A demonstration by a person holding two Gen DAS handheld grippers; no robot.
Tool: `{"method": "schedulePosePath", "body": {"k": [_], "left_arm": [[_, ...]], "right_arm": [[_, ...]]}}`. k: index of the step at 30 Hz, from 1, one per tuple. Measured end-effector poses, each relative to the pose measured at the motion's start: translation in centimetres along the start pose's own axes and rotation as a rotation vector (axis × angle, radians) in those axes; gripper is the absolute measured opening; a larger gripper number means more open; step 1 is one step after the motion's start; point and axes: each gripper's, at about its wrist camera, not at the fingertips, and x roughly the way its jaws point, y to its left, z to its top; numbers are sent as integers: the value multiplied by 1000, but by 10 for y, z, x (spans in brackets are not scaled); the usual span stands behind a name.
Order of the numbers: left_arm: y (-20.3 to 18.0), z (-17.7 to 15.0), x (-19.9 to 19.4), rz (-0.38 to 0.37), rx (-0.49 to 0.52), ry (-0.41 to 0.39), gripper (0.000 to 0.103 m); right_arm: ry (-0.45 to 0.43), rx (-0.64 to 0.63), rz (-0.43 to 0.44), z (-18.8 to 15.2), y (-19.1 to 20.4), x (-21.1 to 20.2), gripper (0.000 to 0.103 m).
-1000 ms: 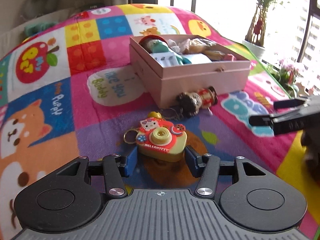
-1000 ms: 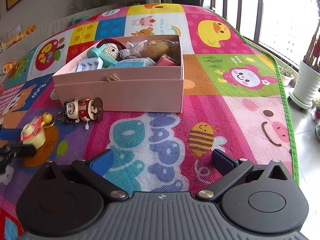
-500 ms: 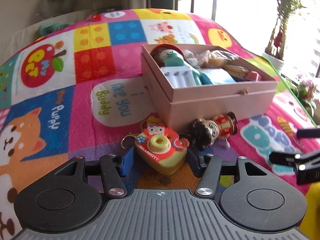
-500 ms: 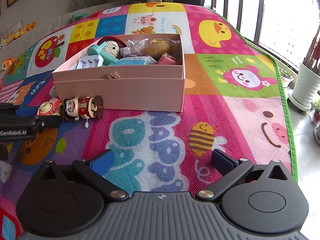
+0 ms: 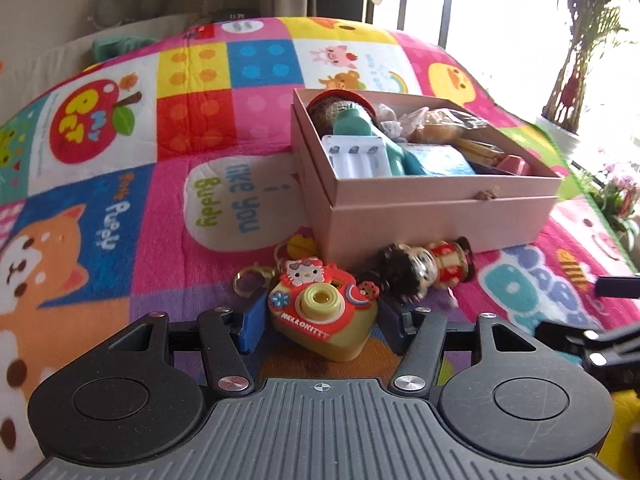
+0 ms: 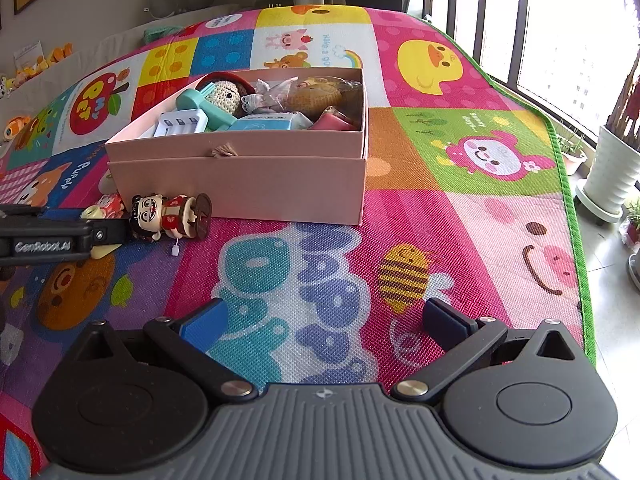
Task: Organize objects
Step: 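Reach the left tool to the yellow Hello Kitty keychain and grasp it, then drop the keychain into the pink box with the left tool while the right tool grasps the figurine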
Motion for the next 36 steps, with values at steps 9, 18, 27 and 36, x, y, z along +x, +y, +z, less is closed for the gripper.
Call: {"method": "schedulePosePath", "body": {"k": [9, 18, 27, 36], "left_arm": [[1, -54, -67, -118, 34, 28, 63], [-4, -74, -83, -83, 21, -21, 63], [-2, -77, -84, -88, 23, -30, 63], [-7, -78, -86, -75, 41, -34, 63]], "right_arm": [[3, -47, 116, 5, 14, 0, 103], [-21, -164, 146, 45, 89, 36, 94], [-6, -157, 194, 50, 85, 15, 63], [41, -188, 183, 14, 48, -53, 63]]}}
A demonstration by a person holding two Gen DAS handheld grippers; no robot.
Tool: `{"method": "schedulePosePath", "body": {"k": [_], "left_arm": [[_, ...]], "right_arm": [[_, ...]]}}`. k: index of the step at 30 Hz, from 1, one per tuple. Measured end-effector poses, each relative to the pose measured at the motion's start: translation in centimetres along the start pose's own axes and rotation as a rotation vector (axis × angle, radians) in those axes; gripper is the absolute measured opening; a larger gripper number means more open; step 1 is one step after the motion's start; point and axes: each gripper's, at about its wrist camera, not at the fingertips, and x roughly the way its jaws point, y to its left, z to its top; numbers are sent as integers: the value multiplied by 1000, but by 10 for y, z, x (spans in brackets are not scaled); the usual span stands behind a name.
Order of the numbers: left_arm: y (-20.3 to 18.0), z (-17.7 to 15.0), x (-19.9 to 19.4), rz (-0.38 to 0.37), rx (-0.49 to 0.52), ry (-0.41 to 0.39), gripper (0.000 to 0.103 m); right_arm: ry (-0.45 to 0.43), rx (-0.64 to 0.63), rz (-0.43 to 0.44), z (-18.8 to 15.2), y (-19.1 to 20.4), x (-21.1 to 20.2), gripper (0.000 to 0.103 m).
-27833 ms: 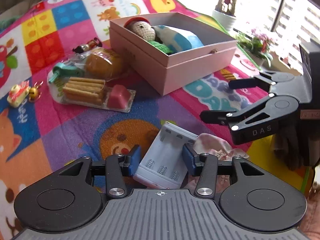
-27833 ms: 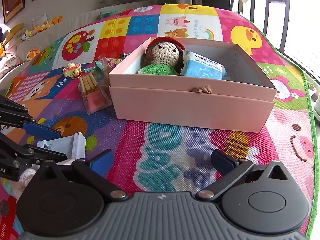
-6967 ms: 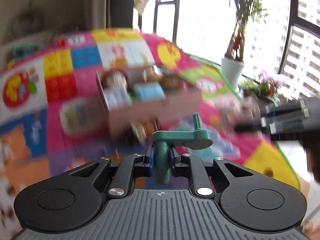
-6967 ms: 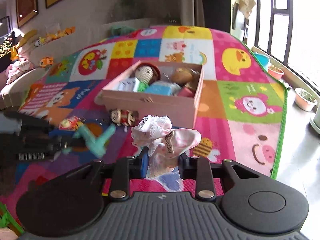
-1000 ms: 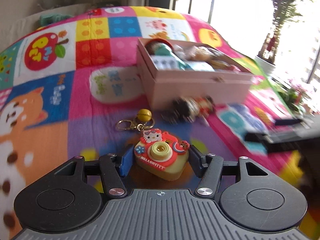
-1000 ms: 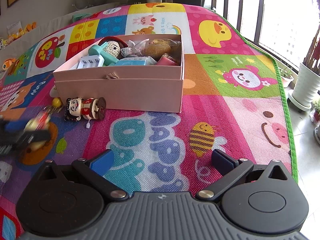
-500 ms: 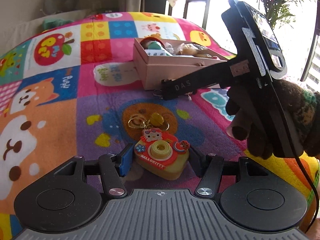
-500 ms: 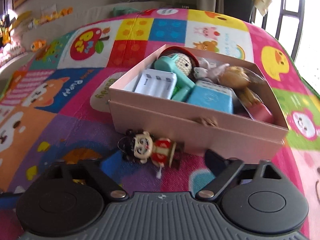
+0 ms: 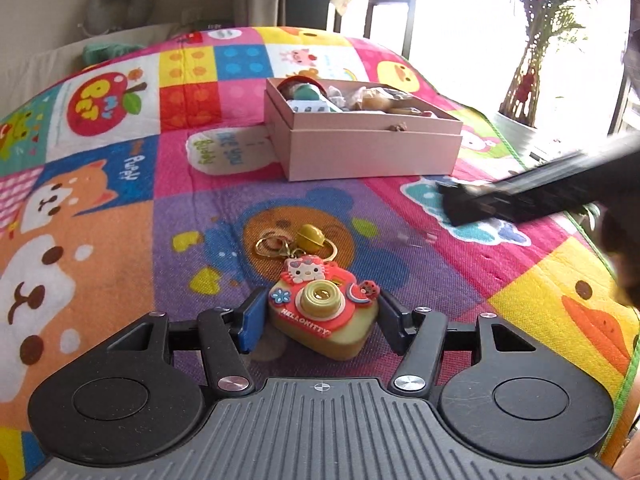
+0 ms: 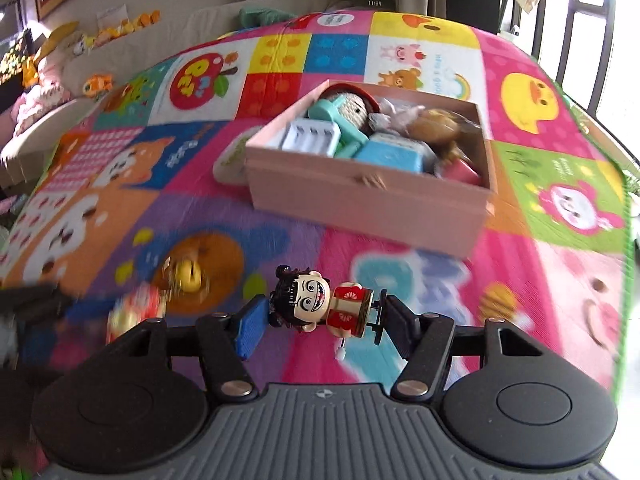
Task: Organize objects
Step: 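Drop the keychain into the pink box with the left tool while the right tool grasps the figurine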
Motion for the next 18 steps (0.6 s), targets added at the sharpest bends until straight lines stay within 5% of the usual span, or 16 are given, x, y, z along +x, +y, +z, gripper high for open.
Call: {"method": "schedulePosePath", "body": {"k": [4, 10, 18], "left_arm": [[-4, -1, -3, 15, -1, 10, 63], [-8, 7, -16, -63, -16, 20, 63], [-6, 74, -40, -55, 29, -132, 63]], "right_arm": [[-39, 9, -37, -12, -7, -29, 63], [-117, 61, -65, -5, -27, -48, 63], [-159, 69, -32, -7, -24, -52, 63]]}}
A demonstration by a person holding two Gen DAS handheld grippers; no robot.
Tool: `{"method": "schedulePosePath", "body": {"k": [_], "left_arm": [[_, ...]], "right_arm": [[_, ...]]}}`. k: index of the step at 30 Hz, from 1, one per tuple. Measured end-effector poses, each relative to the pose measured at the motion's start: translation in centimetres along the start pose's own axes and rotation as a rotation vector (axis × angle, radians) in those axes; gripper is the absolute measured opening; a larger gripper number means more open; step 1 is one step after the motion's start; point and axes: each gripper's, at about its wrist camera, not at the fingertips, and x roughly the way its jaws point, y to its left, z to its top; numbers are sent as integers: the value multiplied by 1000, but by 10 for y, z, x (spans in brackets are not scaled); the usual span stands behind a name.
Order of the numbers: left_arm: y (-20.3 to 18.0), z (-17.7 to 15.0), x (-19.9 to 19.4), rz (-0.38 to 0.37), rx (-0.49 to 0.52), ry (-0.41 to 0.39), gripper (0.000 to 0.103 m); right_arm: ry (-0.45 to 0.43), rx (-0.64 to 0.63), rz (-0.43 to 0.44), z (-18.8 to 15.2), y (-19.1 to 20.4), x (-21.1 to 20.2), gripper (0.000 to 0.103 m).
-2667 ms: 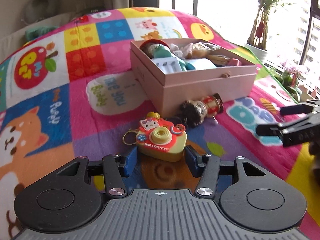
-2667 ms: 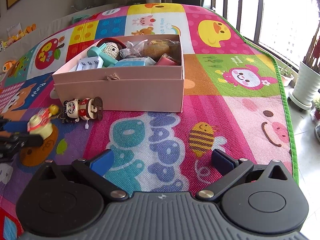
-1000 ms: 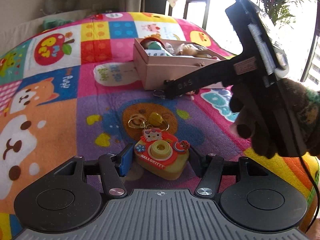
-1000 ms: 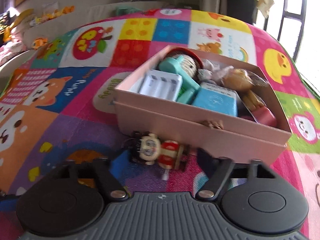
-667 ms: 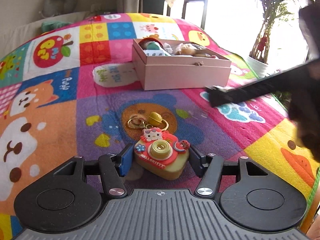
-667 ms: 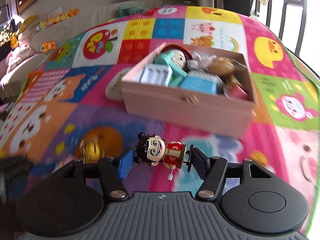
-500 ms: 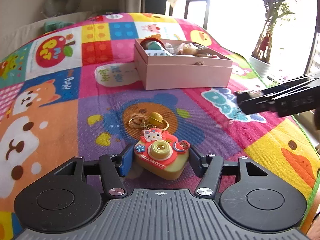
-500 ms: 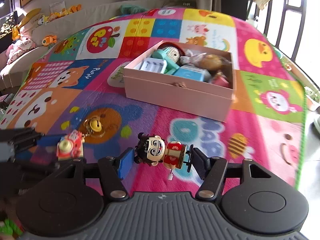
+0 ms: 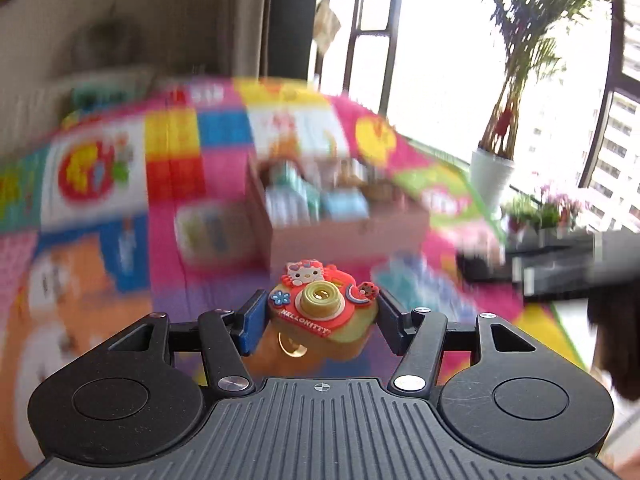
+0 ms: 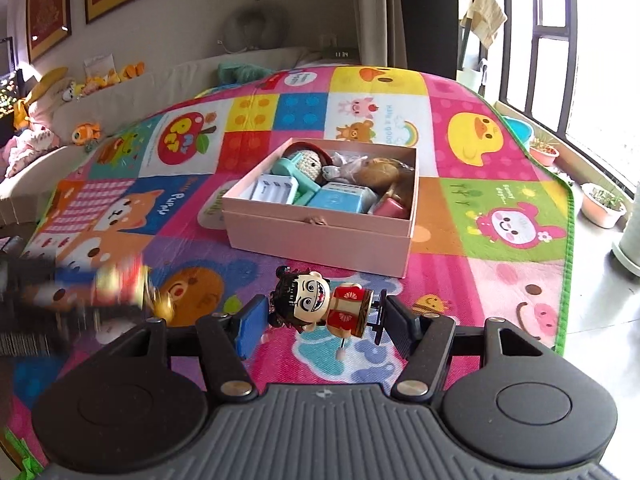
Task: Organize objects
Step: 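Drop the keychain into the pink box with the left tool while the right tool grasps the figurine, then lift the red-and-white doll figurine off the mat with the right tool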
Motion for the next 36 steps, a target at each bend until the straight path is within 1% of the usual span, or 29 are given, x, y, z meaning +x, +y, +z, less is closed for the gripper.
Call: {"method": "schedulePosePath", "body": {"k": [4, 7, 8, 9, 10, 11, 12, 13, 14, 15, 17, 19, 22, 25, 27, 30, 33, 36], "left_arm": [[-1, 56, 11, -5, 33, -110, 63], [-6, 93, 37, 3, 40, -165, 63], [-6, 102, 48, -5, 20, -179, 63], [-5, 109, 60, -29, -9, -192, 63], [-2, 113, 74, -61, -37, -195, 63], [0, 113, 88, -80, -60, -179, 63], [1, 110, 104, -84, -81, -140, 63], [2, 105, 118, -73, -97, -98, 63], [4, 97, 129, -53, -106, -73, 62], [6, 89, 137, -33, -110, -66, 59], [12, 73, 145, -2, -126, -57, 59], [17, 61, 146, 1, -152, -32, 59], [23, 43, 129, -13, -179, -30, 59], [33, 21, 97, -23, -231, -15, 59], [35, 1, 80, -35, -274, 33, 58], [29, -26, 65, -42, -282, 137, 55], [15, -43, 51, -67, -276, 195, 54], [5, -50, 47, -105, -288, 246, 53]], "right_arm": [[-24, 10, -1, -2, 1, -3, 63], [-38, 26, 4, -2, -2, -4, 63], [-37, 28, 1, -1, -3, -3, 63], [-34, 26, -4, -1, -4, -2, 63], [-34, 25, -13, -1, -4, -1, 63], [-35, 23, -21, -2, -5, -2, 63], [-37, 21, -25, -2, -6, -3, 63], [-39, 24, -29, -3, -8, -4, 63], [-40, 28, -32, -4, -10, -6, 63], [-41, 33, -37, -5, -13, -7, 63], [-36, 41, -51, -7, -18, -7, 63], [-25, 52, -59, -7, -23, -4, 63], [-10, 64, -57, -6, -26, 1, 63], [25, 43, -27, -7, -25, 4, 63], [52, 2, -26, -13, -23, 4, 64], [98, -53, -54, -26, -22, 5, 69], [140, -50, -66, -36, -22, 8, 69], [146, -31, -92, -42, -25, 15, 69]]}}
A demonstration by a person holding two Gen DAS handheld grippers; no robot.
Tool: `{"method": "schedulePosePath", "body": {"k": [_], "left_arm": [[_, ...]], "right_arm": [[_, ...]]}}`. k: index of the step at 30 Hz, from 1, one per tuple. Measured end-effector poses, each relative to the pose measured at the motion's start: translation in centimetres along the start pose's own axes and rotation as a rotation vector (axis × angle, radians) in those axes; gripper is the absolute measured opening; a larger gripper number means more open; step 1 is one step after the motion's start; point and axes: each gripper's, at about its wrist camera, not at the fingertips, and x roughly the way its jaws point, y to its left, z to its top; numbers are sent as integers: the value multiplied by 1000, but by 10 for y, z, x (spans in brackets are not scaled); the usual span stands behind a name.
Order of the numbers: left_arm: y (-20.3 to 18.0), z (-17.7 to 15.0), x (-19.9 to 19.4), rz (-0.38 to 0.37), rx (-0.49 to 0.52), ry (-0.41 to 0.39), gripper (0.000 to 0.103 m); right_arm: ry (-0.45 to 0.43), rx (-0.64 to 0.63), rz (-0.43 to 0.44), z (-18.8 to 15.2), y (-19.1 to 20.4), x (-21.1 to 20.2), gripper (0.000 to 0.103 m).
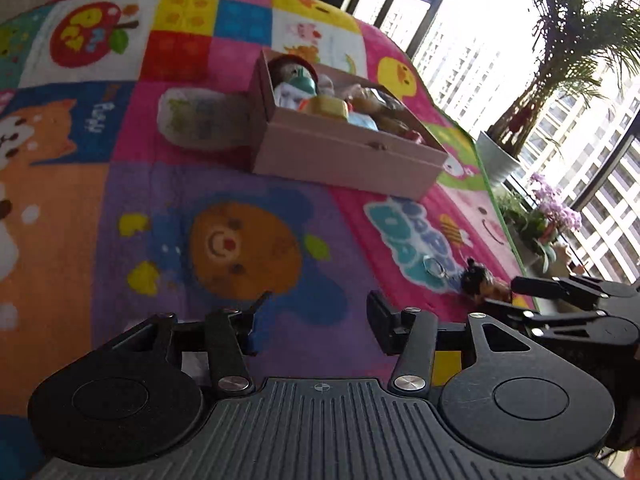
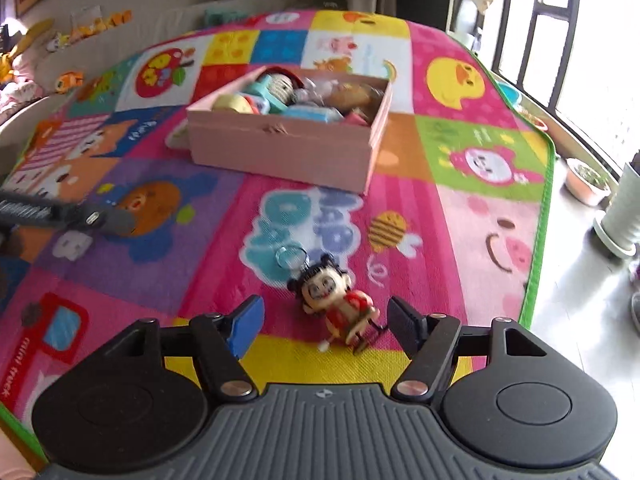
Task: Organize objects
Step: 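Lift the red-and-white doll figurine off the mat with the right tool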
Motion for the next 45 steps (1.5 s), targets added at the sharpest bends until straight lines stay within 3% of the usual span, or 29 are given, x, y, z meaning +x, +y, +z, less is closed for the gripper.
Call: {"method": "schedulePosePath", "body": {"k": [2, 5, 7, 8, 14, 15, 20, 23, 24, 25, 27, 28, 33, 37, 38, 39, 40, 45], "left_arm": [[-4, -5, 1, -40, 1, 24, 49], [-7, -10, 3, -29, 10, 28, 47], [-9, -9, 3, -20, 18, 25, 45], [-9, -8, 1, -20, 17, 23, 44], [1, -8, -8, -2, -8, -10, 44], [4, -9, -8, -1, -16, -12, 44], [11, -11, -9, 1, -47, -16, 44], [13, -12, -13, 1, -49, -22, 44], [14, -13, -13, 2, -52, -23, 44], [15, -12, -14, 4, -56, -22, 44], [15, -12, -13, 6, -58, -20, 44], [14, -11, -12, 6, -55, -17, 44], [5, -11, -7, -11, -26, -1, 44], [1, -14, -6, -4, -10, 6, 43], [2, -14, -6, -3, -11, 7, 43], [2, -14, -7, -3, -15, 6, 43], [4, -14, -7, 0, -20, 5, 43], [10, -14, -8, 7, -41, 2, 40]], "right_arm": [[0, 6, -18, 0, -2, 5, 69], [-6, -4, -26, 5, -3, 13, 67], [7, -23, -24, 11, -1, 19, 50], [22, -39, -20, 15, 1, 20, 33], [-98, -68, 39, 69, 7, -6, 20], [-128, -62, 47, 84, 6, -12, 2], [-271, -76, 0, 160, 3, -20, 0], [-238, -61, 32, 174, -3, -11, 4], [-217, -53, 44, 171, -5, -7, 13], [-193, -45, 56, 164, -5, -5, 33], [-155, -45, 72, 142, -5, 1, 57], [-126, -56, 78, 129, -4, 6, 58], [51, -106, 144, 70, 14, 33, 60], [124, -101, 161, 52, 20, 54, 59], [140, -101, 156, 51, 21, 59, 56], [152, -96, 151, 54, 21, 62, 41], [159, -93, 153, 56, 22, 63, 32], [48, -85, 164, 85, 20, 31, 31]]}}
